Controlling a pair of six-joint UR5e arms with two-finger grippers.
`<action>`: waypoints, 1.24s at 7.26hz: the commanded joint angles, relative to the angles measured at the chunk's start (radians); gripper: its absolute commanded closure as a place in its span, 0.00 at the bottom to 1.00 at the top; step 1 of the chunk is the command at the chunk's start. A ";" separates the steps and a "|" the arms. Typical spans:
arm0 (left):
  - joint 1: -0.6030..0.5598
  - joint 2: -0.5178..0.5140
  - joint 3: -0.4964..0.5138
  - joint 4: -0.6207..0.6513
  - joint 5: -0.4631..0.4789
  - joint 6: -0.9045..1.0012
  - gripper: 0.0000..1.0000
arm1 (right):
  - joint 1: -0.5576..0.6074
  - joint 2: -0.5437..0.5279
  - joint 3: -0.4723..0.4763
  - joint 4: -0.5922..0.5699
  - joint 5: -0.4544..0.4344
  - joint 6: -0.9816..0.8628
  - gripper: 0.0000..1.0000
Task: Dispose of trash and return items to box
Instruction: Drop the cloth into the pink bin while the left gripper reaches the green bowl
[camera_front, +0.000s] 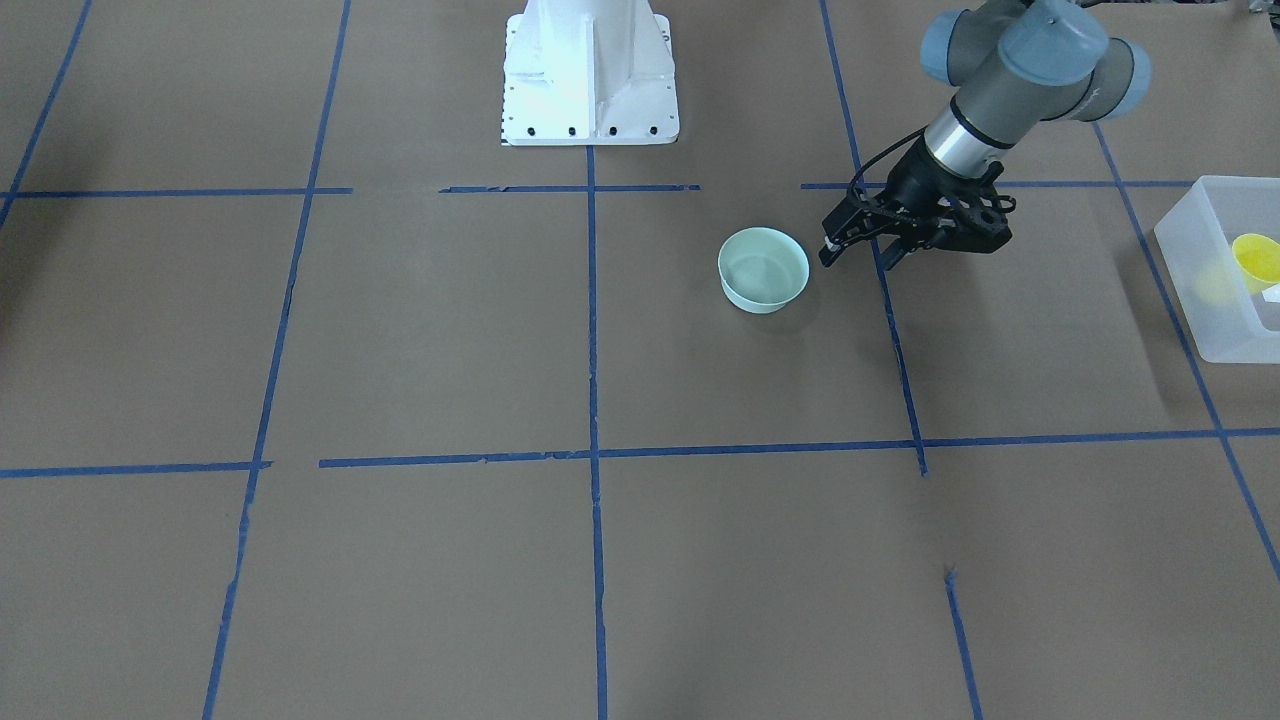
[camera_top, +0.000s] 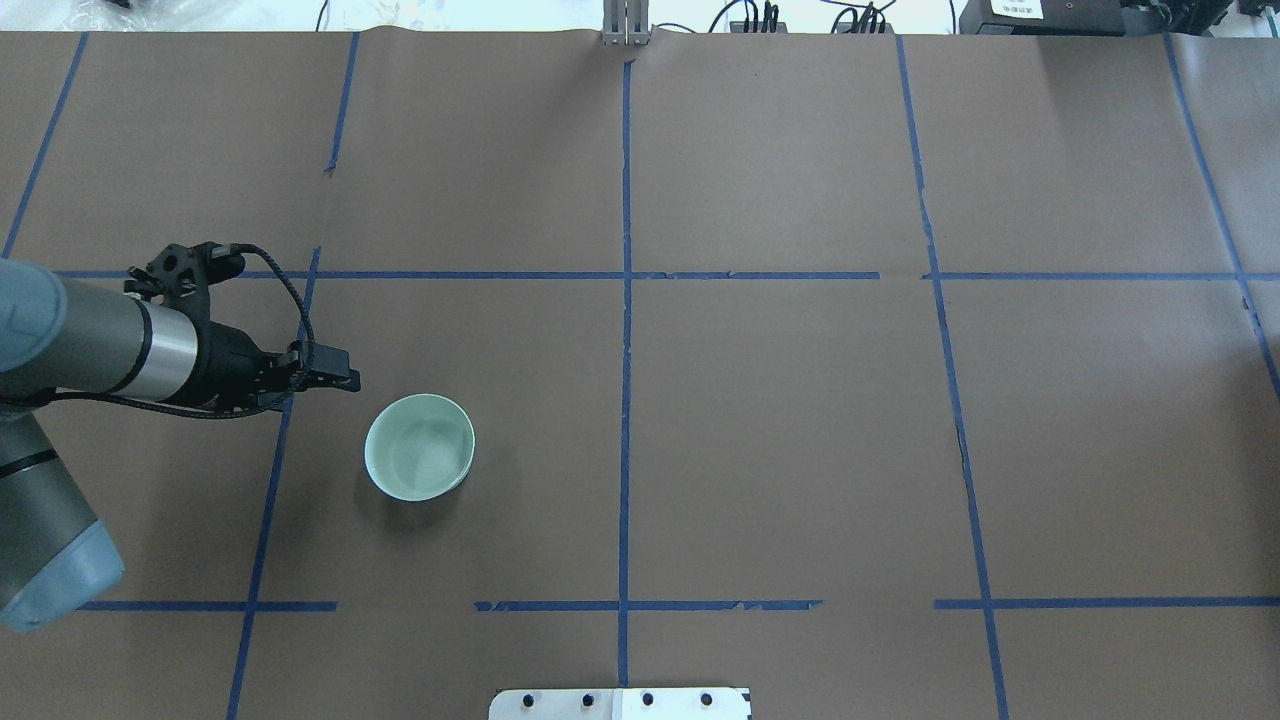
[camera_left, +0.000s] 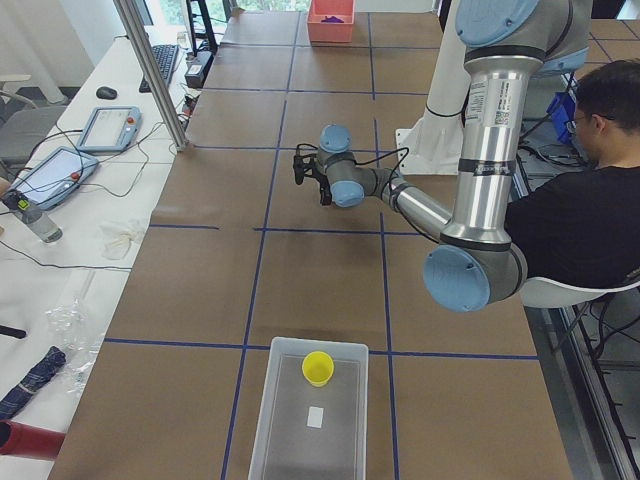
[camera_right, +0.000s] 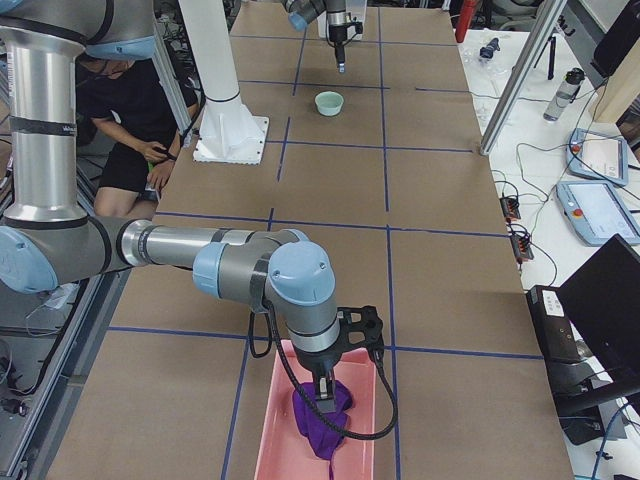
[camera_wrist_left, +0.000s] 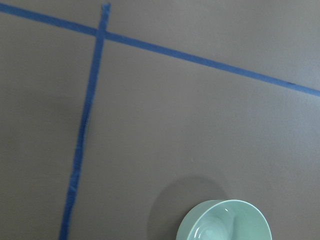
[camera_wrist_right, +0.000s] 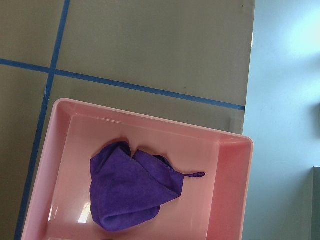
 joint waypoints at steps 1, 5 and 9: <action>0.083 -0.030 0.022 0.063 0.083 -0.003 0.04 | -0.001 -0.003 0.007 0.004 0.043 0.000 0.00; 0.154 -0.131 0.029 0.243 0.138 -0.002 0.69 | -0.025 -0.034 0.037 0.005 0.075 0.000 0.00; 0.141 -0.126 0.007 0.259 0.135 0.008 1.00 | -0.172 -0.034 0.109 0.004 0.218 0.320 0.00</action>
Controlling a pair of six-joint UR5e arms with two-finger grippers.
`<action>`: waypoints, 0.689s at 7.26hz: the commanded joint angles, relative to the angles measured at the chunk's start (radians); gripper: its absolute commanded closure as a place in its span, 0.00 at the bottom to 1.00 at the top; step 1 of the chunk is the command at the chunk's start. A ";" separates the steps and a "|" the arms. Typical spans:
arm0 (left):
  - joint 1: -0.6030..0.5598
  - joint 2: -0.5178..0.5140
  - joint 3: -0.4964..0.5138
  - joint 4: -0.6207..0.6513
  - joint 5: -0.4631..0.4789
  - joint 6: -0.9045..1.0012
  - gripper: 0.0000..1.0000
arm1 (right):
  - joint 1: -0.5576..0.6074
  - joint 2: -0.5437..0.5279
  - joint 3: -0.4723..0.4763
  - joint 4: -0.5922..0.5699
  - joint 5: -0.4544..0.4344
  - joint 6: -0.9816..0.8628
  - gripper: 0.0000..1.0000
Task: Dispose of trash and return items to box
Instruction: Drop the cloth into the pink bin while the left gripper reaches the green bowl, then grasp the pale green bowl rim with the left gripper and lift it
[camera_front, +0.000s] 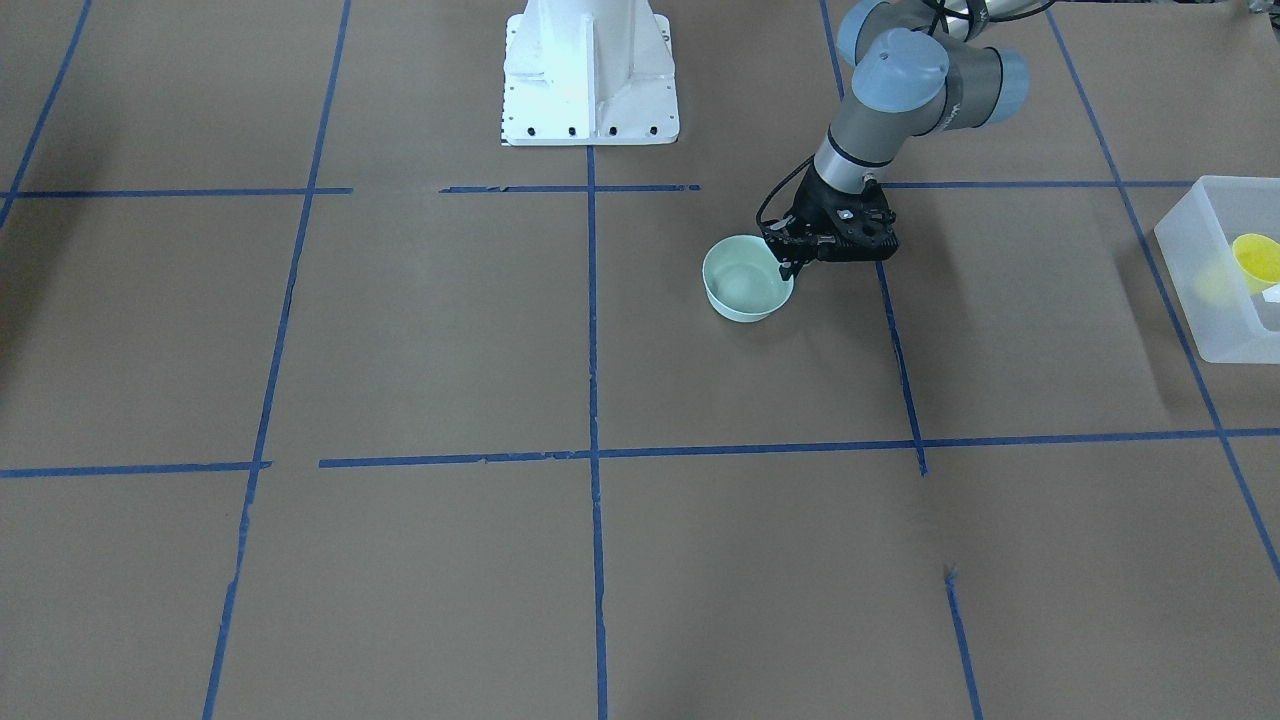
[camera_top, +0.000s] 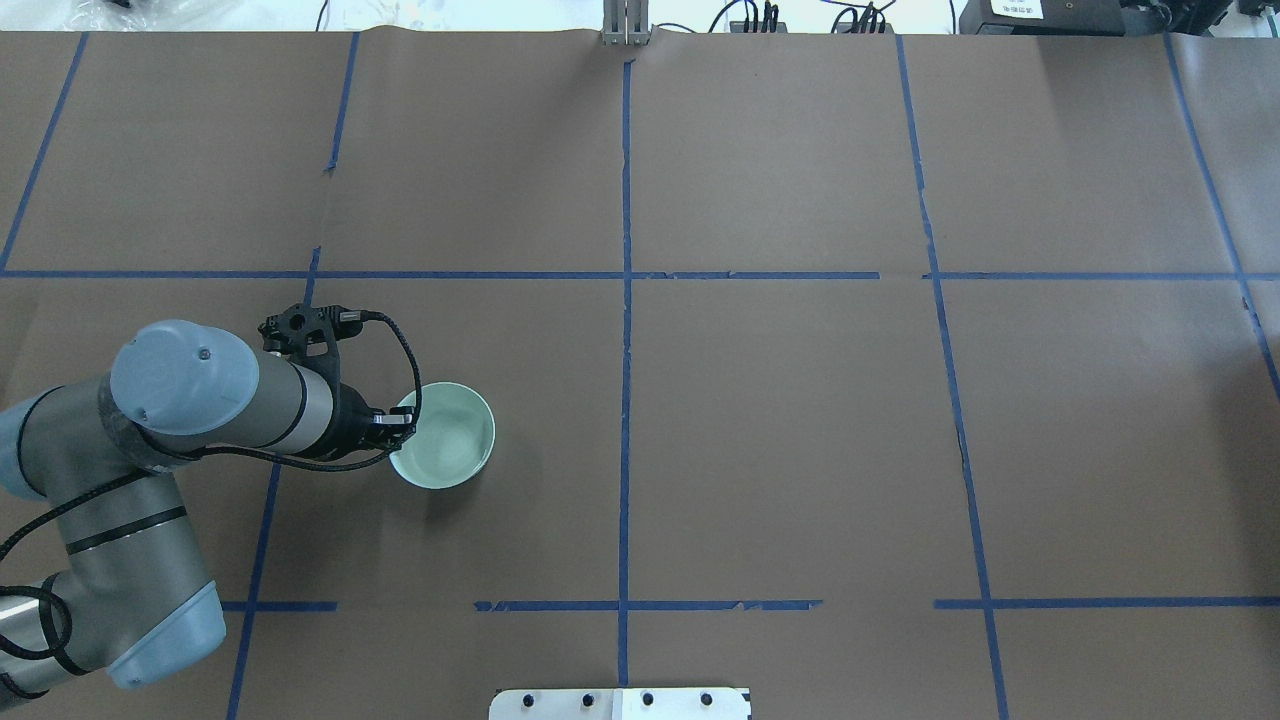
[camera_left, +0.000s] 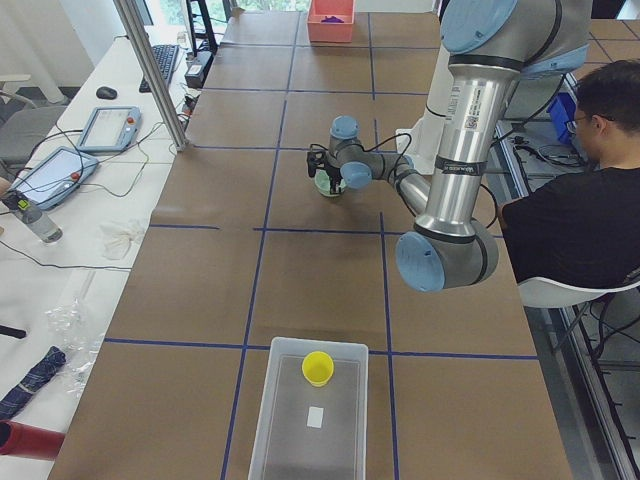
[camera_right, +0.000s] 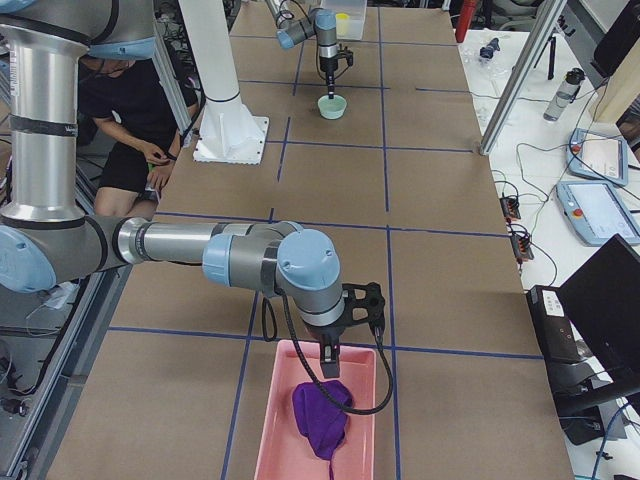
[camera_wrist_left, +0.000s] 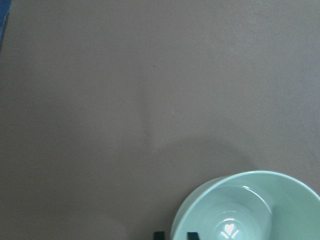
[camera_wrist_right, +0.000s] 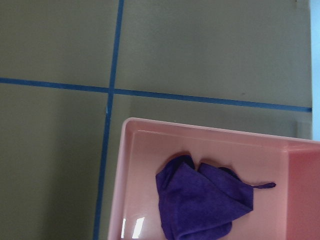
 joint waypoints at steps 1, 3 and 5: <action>-0.016 0.001 -0.071 0.050 -0.009 0.002 1.00 | -0.129 0.003 0.085 0.000 0.041 0.191 0.00; -0.105 -0.015 -0.177 0.202 -0.047 0.011 1.00 | -0.259 0.007 0.133 0.004 0.038 0.339 0.00; -0.249 -0.001 -0.205 0.207 -0.148 0.148 1.00 | -0.315 -0.003 0.134 0.073 0.025 0.419 0.00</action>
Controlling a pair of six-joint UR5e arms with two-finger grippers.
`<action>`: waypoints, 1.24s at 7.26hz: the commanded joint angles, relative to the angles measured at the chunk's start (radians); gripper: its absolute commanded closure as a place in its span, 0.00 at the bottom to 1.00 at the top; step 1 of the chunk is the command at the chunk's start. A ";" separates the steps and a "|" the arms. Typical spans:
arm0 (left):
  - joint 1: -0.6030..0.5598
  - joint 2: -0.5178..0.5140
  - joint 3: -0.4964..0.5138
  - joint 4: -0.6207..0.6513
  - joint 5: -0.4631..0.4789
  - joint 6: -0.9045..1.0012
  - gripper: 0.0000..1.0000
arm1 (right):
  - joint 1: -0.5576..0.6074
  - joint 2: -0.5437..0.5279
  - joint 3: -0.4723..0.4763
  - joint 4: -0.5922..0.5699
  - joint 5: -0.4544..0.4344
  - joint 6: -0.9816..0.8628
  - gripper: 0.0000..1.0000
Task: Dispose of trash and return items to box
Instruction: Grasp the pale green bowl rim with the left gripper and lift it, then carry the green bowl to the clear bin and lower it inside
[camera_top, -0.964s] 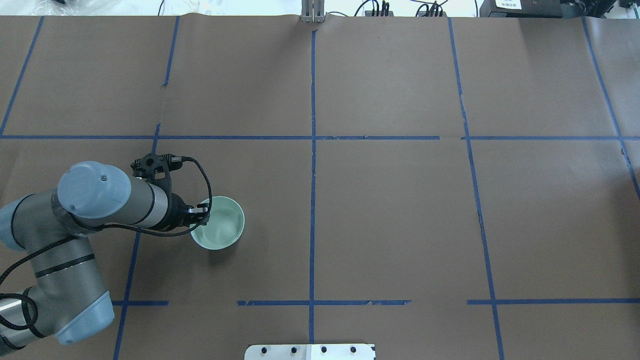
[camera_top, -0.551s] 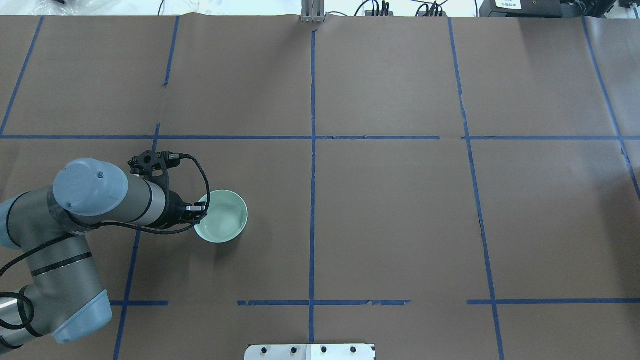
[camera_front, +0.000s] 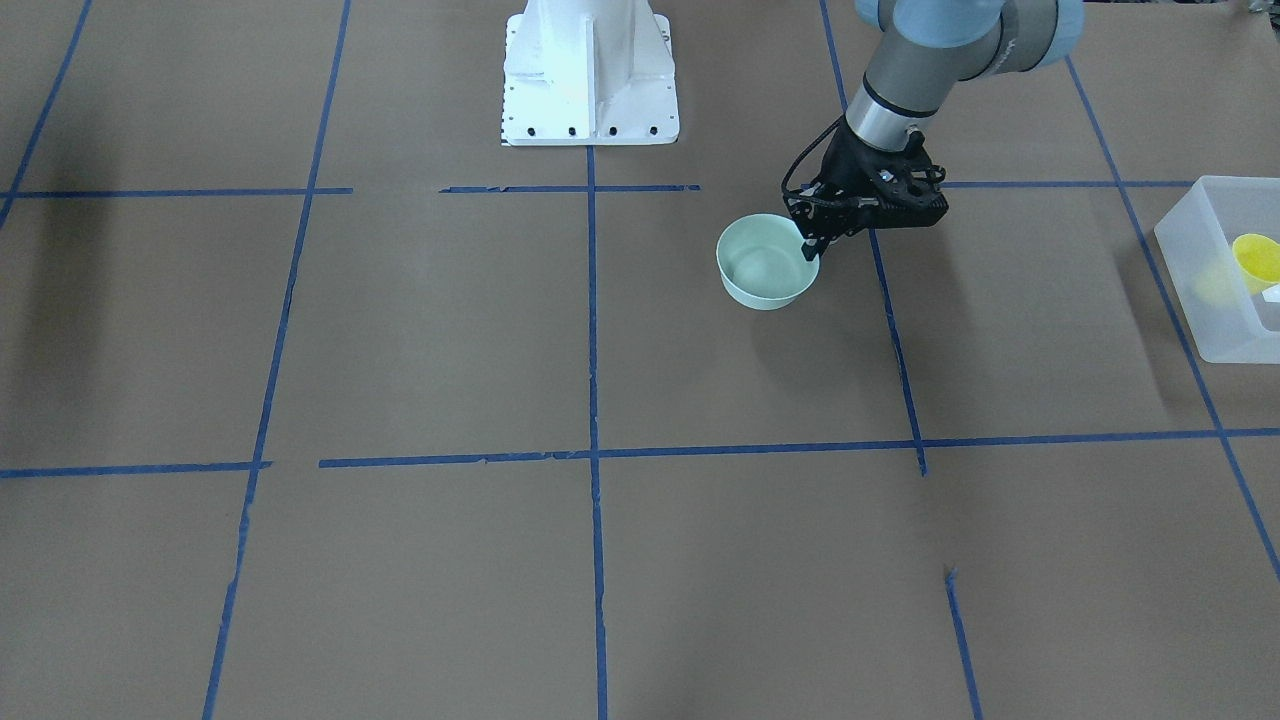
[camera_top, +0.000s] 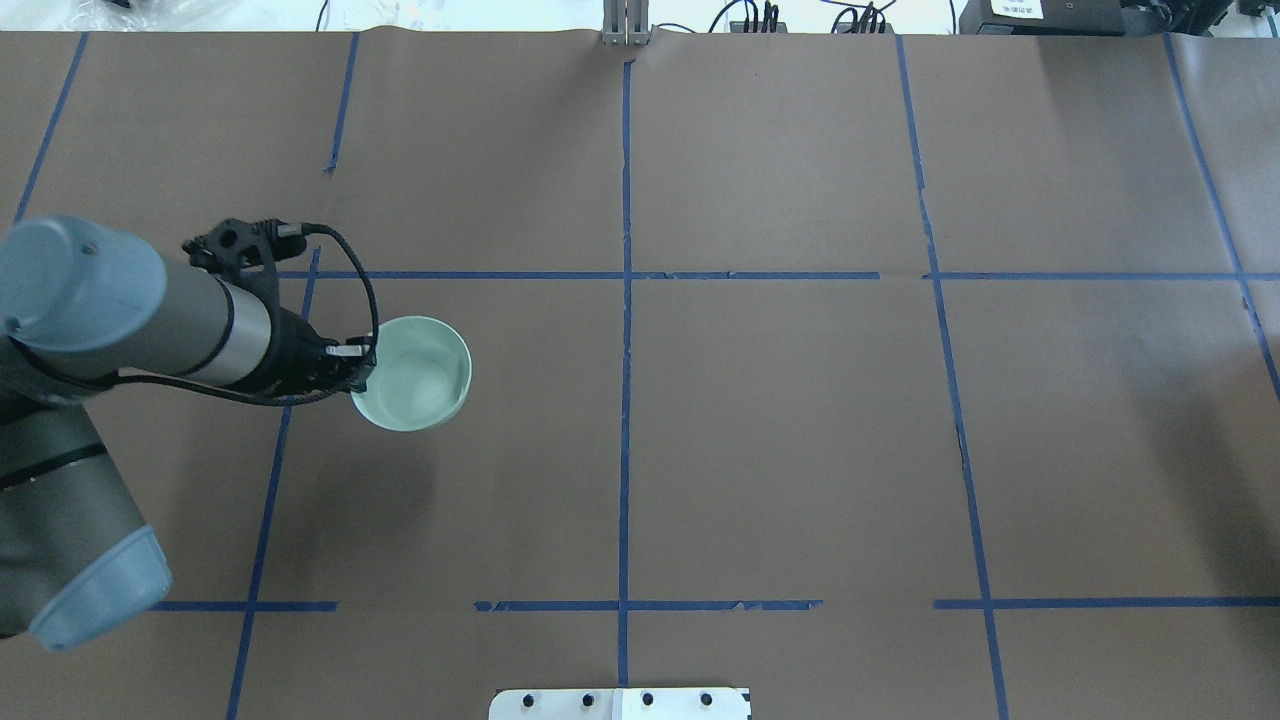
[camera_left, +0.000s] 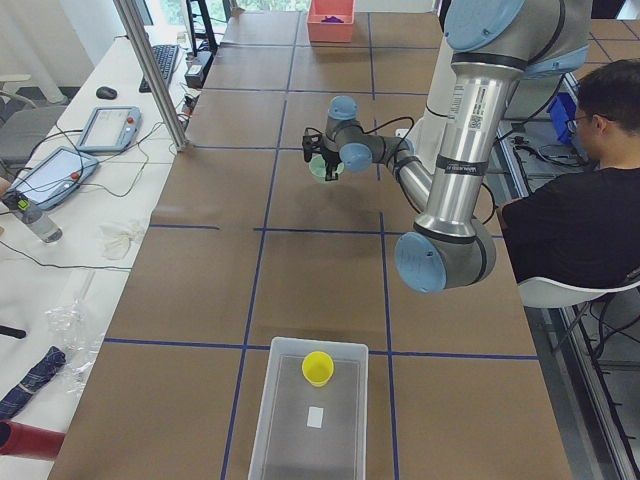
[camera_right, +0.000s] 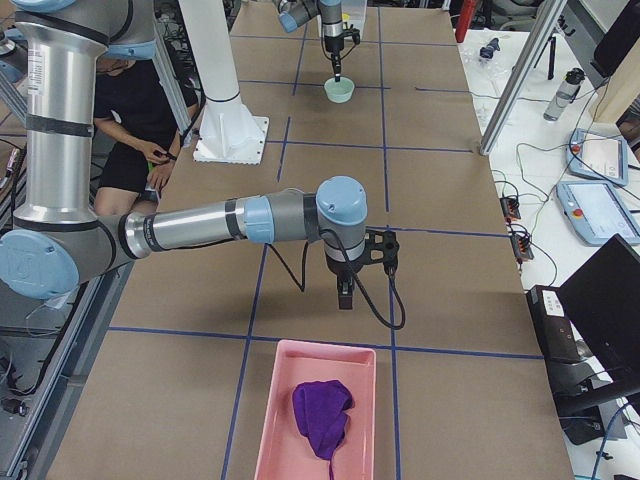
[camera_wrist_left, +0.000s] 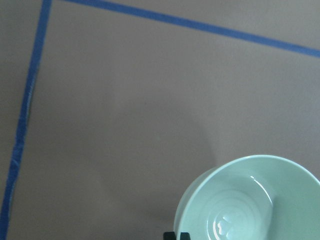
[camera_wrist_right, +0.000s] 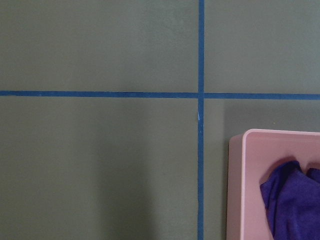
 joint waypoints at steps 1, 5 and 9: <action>-0.183 0.015 -0.022 0.029 -0.104 0.188 1.00 | -0.046 -0.006 -0.001 0.042 -0.033 0.055 0.00; -0.545 0.155 0.061 0.067 -0.236 0.788 1.00 | -0.041 -0.009 -0.046 0.053 -0.044 -0.006 0.00; -0.930 0.166 0.422 0.067 -0.372 1.225 1.00 | 0.054 -0.005 -0.124 0.051 0.013 -0.068 0.00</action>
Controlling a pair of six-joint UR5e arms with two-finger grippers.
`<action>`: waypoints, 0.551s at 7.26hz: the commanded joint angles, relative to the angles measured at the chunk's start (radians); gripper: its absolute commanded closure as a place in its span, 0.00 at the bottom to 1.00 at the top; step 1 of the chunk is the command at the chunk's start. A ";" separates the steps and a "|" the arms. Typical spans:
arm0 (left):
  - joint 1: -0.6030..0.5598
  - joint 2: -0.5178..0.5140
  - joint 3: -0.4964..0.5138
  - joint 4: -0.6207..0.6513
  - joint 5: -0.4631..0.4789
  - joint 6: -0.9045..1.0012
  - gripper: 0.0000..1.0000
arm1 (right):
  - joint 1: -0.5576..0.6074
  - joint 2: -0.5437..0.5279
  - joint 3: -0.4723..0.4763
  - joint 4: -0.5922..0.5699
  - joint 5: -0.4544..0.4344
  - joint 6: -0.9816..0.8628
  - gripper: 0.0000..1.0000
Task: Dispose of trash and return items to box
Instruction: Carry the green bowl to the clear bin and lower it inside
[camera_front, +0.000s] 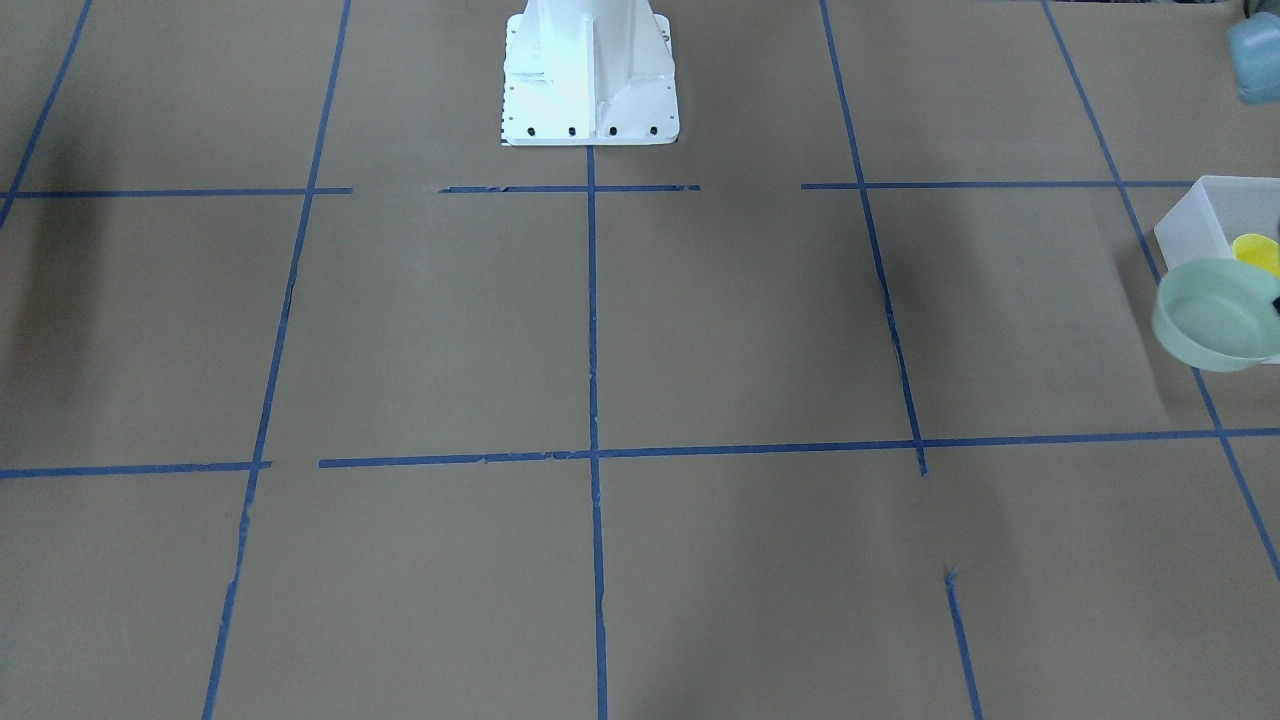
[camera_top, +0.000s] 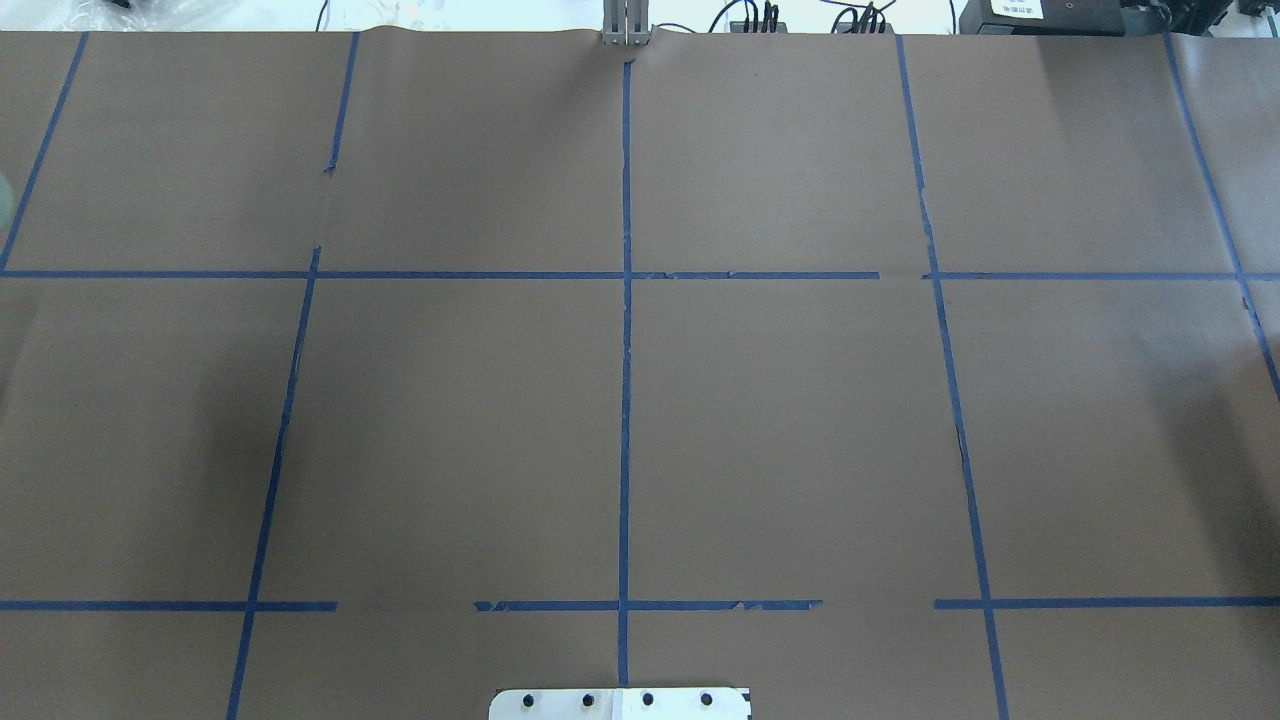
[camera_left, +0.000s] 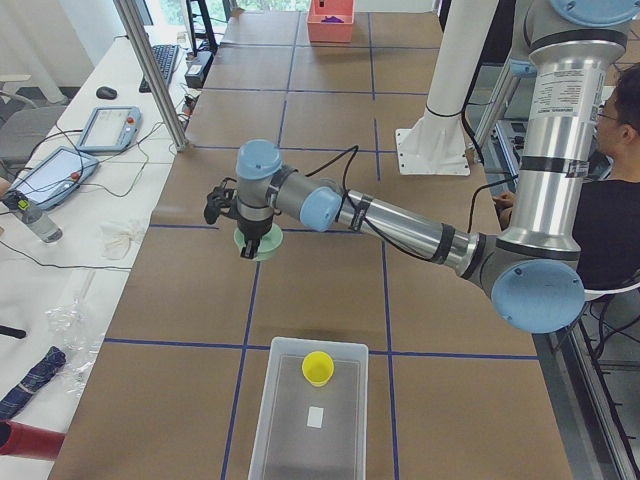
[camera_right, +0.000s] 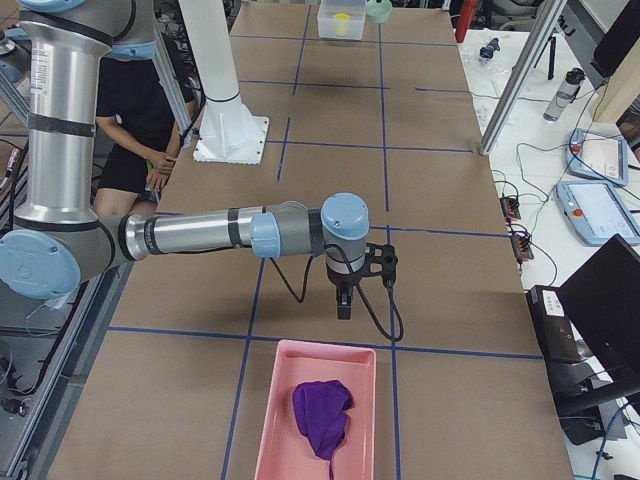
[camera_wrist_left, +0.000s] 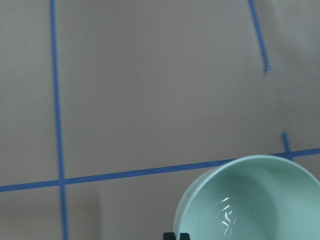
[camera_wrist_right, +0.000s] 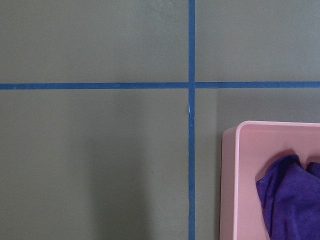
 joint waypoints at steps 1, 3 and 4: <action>-0.195 0.010 0.191 0.000 -0.013 0.212 1.00 | 0.035 0.006 -0.045 0.000 0.011 -0.057 0.00; -0.306 0.024 0.340 0.000 0.027 0.399 1.00 | 0.035 0.004 -0.059 0.002 0.011 -0.066 0.00; -0.314 0.063 0.363 -0.003 0.138 0.403 1.00 | 0.039 0.001 -0.059 0.002 0.010 -0.072 0.00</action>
